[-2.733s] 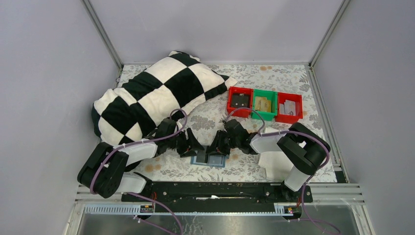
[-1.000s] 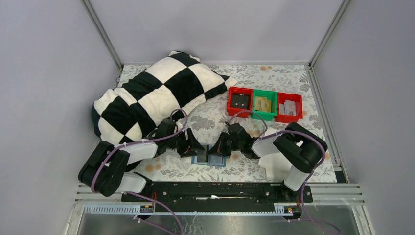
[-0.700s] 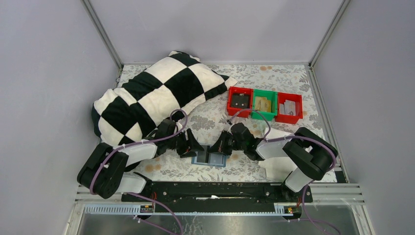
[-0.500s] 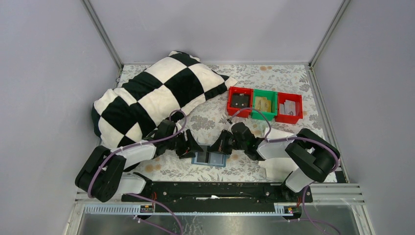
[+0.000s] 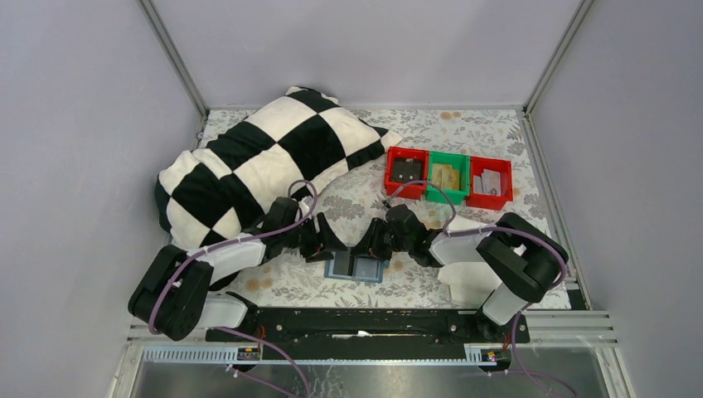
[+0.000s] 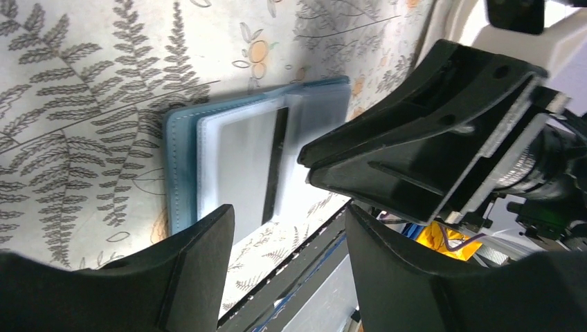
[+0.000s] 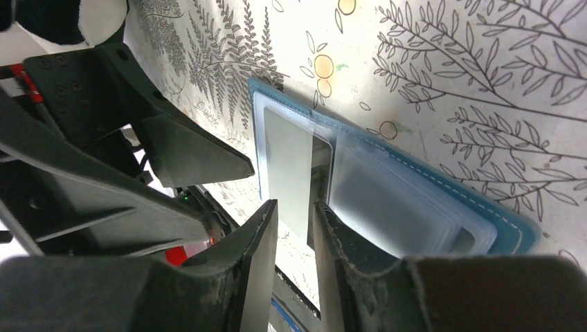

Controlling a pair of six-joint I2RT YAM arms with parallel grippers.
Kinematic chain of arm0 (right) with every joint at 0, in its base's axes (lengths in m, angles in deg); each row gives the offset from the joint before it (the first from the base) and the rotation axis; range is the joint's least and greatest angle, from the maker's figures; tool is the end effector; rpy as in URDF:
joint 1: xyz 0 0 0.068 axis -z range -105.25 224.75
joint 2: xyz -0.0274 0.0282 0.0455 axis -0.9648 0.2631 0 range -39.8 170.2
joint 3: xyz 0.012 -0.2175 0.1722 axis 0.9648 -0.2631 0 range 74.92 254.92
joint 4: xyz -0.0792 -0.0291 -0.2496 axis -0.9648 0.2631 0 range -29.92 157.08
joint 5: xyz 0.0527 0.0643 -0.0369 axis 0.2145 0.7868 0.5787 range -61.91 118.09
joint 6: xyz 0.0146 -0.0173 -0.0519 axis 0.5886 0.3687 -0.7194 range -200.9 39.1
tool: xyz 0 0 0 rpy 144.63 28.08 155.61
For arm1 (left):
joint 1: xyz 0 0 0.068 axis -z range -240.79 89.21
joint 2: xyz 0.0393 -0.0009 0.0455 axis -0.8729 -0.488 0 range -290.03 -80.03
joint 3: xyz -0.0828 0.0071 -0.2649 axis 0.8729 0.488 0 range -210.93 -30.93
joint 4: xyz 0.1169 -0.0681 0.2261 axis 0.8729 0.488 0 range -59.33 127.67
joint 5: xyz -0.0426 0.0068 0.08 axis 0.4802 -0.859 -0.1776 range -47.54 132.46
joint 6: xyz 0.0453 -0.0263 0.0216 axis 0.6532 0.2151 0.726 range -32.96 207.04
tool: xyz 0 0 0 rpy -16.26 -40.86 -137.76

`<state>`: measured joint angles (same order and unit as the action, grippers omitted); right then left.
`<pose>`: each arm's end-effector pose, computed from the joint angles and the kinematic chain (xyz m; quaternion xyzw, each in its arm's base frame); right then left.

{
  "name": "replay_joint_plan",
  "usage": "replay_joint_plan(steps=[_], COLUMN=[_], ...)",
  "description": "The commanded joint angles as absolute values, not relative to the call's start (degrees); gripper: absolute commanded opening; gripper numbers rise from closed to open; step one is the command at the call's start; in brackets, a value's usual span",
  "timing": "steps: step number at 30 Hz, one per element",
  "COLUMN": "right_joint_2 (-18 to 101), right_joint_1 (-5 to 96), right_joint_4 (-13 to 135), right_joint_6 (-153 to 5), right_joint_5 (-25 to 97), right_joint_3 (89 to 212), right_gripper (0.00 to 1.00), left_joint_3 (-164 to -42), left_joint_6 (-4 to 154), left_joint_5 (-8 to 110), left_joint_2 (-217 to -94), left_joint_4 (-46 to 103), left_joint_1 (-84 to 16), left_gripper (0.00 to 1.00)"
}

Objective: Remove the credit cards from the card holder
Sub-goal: Remove the credit card from the card holder.

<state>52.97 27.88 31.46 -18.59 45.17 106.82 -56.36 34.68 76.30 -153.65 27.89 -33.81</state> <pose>0.1969 0.2270 0.1358 0.0453 0.8678 0.4645 0.1707 0.1937 -0.1234 0.1512 -0.0867 0.8879 -0.4389 0.1074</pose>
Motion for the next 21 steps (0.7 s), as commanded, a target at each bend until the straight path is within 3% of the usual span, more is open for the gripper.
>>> replay_joint_plan(steps=[1,12,18,21], right_joint_2=[55.2,56.8,58.1,58.2], right_joint_1=[27.4,27.4,27.4,27.4], right_joint_4=[32.1,41.1,32.9,27.6], right_joint_6=[-19.8,-19.5,-17.1,-15.1], right_joint_5=[43.7,39.8,43.0,44.0], right_joint_3=[109.5,110.9,108.7,106.7], right_gripper=[0.33,0.36,0.36,0.29], left_joint_3=[-57.5,-54.7,-54.1,-54.2], left_joint_6=[35.8,36.2,36.5,36.6], left_joint_5=[75.0,74.4,74.2,74.1], left_joint_2=[-157.3,-163.3,-164.9,-165.1], left_joint_4=[25.3,24.1,23.6,23.6], left_joint_1=[-33.5,-33.5,-33.5,-33.6], left_gripper=[0.64,0.63,0.63,0.63])
